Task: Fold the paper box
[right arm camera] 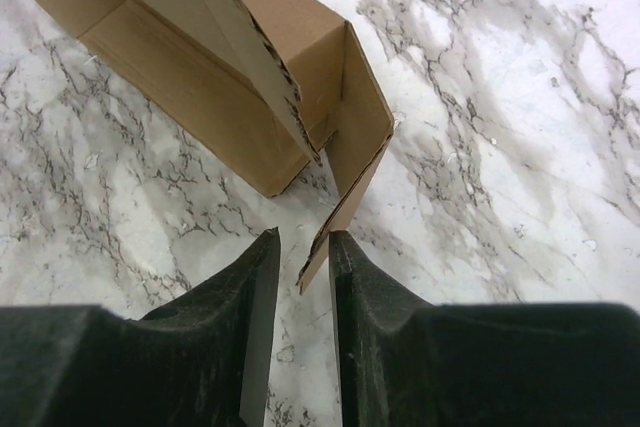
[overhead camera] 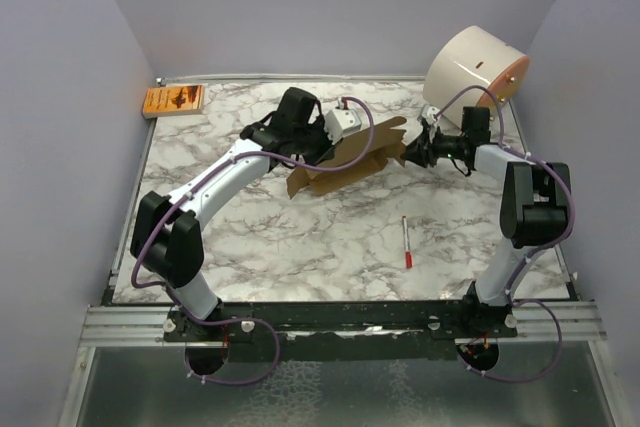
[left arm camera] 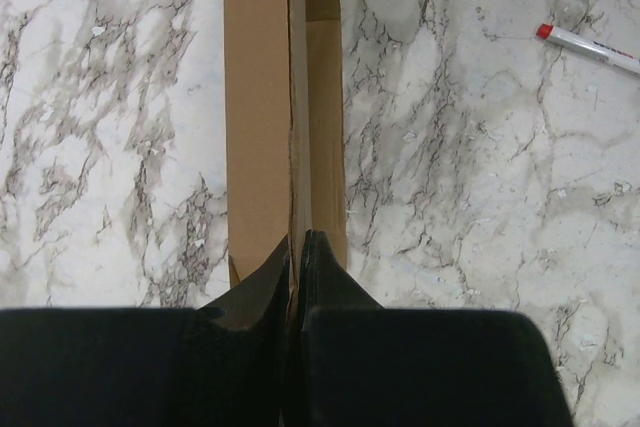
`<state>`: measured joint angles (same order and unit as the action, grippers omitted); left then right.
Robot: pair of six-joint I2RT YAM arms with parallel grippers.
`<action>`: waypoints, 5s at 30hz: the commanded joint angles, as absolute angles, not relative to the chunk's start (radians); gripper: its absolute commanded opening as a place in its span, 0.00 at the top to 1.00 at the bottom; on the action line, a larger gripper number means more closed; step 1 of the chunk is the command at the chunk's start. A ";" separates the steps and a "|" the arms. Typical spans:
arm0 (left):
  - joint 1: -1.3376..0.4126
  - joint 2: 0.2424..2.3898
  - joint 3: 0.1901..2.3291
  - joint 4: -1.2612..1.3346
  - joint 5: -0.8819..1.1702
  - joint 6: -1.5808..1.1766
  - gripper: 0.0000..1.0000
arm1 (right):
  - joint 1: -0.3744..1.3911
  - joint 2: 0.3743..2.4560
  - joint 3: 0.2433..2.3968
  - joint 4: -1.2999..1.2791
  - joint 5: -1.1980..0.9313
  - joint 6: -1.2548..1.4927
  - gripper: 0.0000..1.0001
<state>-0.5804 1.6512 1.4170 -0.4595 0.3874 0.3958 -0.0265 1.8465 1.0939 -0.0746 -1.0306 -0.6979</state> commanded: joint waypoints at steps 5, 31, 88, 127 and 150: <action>-0.595 1.620 1.425 -0.463 0.382 0.372 1.00 | -0.015 1.792 1.055 0.061 -0.982 -0.639 0.89; -0.595 1.599 1.389 -0.344 0.133 0.370 1.00 | 0.165 1.743 0.905 0.482 -0.619 -0.200 0.99; -0.629 1.579 1.359 -0.388 0.244 0.431 1.00 | -0.080 1.777 1.316 -0.368 -1.243 -0.844 0.52; -0.637 1.559 1.338 -0.376 0.244 0.428 1.00 | 0.031 2.130 1.576 -0.423 -1.196 -0.684 0.85; -0.635 1.542 1.311 -0.375 0.269 0.431 1.00 | 0.040 1.971 1.186 0.170 -1.284 -0.525 0.57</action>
<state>-0.6308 1.5837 1.3262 -0.3820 0.2234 0.4221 0.0330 2.0319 1.2659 -0.0975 -1.2263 -0.5438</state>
